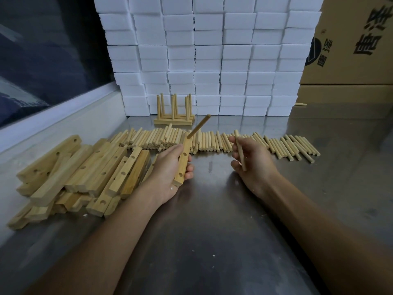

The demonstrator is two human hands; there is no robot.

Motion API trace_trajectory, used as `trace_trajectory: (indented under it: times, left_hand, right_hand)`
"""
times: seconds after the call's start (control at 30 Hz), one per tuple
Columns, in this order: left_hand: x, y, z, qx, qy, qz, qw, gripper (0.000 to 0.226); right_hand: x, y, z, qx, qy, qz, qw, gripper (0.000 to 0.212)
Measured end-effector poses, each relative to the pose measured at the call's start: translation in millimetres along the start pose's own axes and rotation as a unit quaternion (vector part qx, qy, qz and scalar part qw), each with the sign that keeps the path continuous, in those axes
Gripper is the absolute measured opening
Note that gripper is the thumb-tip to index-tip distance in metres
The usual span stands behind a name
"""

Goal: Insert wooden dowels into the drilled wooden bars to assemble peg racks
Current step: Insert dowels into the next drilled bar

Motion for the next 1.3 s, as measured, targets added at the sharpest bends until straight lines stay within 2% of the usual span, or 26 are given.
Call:
trace_trajectory:
  times: [0.1, 0.23, 0.4, 0.57, 0.8, 0.87, 0.9, 1.0, 1.07, 1.2, 1.3]
  left_hand:
    - [0.2, 0.2, -0.6, -0.003, 0.001, 0.0, 1.0, 0.023]
    - [-0.3, 0.1, -0.4, -0.003, 0.001, -0.002, 1.0, 0.022]
    - [0.6, 1.1, 0.0, -0.005, 0.007, -0.01, 1.0, 0.021]
    - [0.6, 3.5, -0.4, -0.019, 0.01, -0.006, 1.0, 0.021]
    - [0.4, 3.6, -2.1, -0.047, 0.007, 0.001, 0.999, 0.024]
    - [-0.6, 3.9, -2.2, -0.048, 0.008, 0.002, 0.999, 0.026]
    - [-1.2, 4.1, -1.7, -0.046, 0.01, 0.005, 0.999, 0.027]
    - [-1.8, 5.8, -1.3, -0.047, 0.02, 0.025, 0.998, 0.024]
    - [-2.2, 7.1, -1.8, -0.056, 0.023, 0.028, 0.998, 0.021]
    - [-3.0, 4.6, -1.0, -0.046, 0.03, 0.022, 0.998, 0.025]
    - [-3.7, 3.0, 0.9, -0.049, 0.033, 0.024, 0.998, 0.03]
  right_hand:
    - [-1.3, -1.9, 1.3, 0.037, -0.014, -0.071, 0.997, 0.022]
    - [-2.4, 1.4, -2.5, -0.003, -0.021, -0.02, 1.0, 0.021]
    - [-1.0, 14.1, -10.2, -0.05, -0.047, -0.136, 0.988, 0.015]
    - [3.5, 30.2, -19.6, -0.098, -0.082, -0.178, 0.976, 0.013]
    - [0.2, 32.4, -22.3, -0.088, -0.134, -0.232, 0.96, 0.011]
    - [-6.0, 33.3, -24.7, -0.076, -0.192, -0.312, 0.927, 0.013]
    - [-10.5, 34.6, -26.9, -0.067, -0.236, -0.363, 0.899, 0.014]
    - [-26.7, 46.4, -41.0, -0.064, -0.396, -0.504, 0.765, 0.013]
    - [-29.4, 55.0, -46.8, -0.083, -0.446, -0.56, 0.693, 0.014]
    - [-27.8, 57.7, -45.9, -0.081, -0.439, -0.617, 0.648, 0.026]
    - [-24.2, 59.3, -46.4, -0.064, -0.428, -0.637, 0.638, 0.031]
Point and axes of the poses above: each hand's wrist, its own z-axis towards the middle knuckle, its own y-axis out of the palm, x = y × z, the point moved 5 cm from there along z, towards the middle knuckle, and after that the axes turned 4 degrees about -z, right-handed, at the moved point
